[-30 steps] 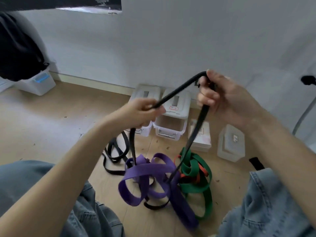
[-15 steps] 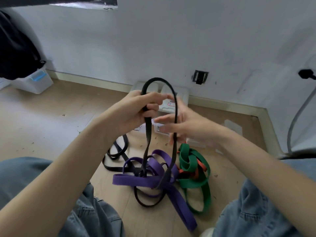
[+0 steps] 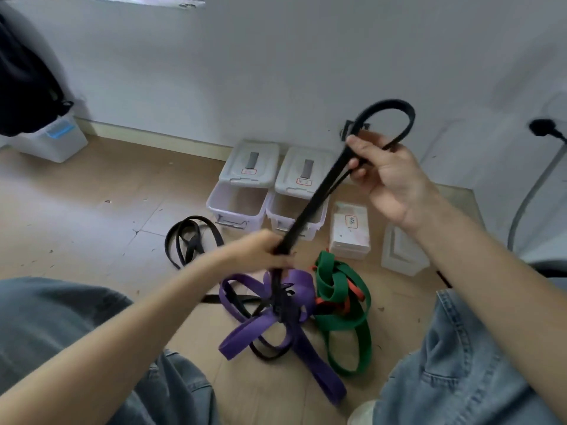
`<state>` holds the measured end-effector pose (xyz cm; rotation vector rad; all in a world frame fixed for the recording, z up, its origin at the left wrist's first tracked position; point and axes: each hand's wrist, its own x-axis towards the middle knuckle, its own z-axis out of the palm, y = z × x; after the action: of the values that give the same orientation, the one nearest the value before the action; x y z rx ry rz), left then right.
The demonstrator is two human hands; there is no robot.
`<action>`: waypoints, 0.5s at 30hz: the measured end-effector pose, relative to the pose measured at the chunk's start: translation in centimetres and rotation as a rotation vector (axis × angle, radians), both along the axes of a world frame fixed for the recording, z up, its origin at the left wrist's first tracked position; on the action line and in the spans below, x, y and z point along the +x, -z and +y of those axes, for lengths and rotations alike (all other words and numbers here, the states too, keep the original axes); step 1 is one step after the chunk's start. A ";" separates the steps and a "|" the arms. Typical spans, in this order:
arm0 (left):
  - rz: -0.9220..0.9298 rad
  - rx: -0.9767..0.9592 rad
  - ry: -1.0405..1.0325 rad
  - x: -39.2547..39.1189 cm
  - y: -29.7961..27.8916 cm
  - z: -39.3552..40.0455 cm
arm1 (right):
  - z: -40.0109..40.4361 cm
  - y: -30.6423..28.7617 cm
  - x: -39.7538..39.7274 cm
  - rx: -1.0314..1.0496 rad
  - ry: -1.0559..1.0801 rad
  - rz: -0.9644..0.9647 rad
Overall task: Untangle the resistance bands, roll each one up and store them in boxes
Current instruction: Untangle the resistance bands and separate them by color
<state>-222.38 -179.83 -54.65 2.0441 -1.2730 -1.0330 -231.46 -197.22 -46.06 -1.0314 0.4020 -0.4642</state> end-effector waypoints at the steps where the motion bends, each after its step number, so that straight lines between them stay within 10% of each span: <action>1: 0.074 -0.081 -0.097 0.7 -1.3 0.2 | -0.8 0.0 -0.2 -0.021 0.019 0.062; 8: 0.603 -0.710 -0.367 1.0 -9.2 -0.1 | 3.1 3.0 -1.2 -0.526 -0.884 0.334; 15: 0.469 -0.567 -0.288 2.1 -6.3 0.2 | 4.6 2.1 -0.6 -0.653 -0.421 0.236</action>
<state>-220.24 -179.63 -48.39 1.3946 -0.8644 -0.8276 -232.01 -192.60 -48.14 -1.7691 0.2290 -0.0828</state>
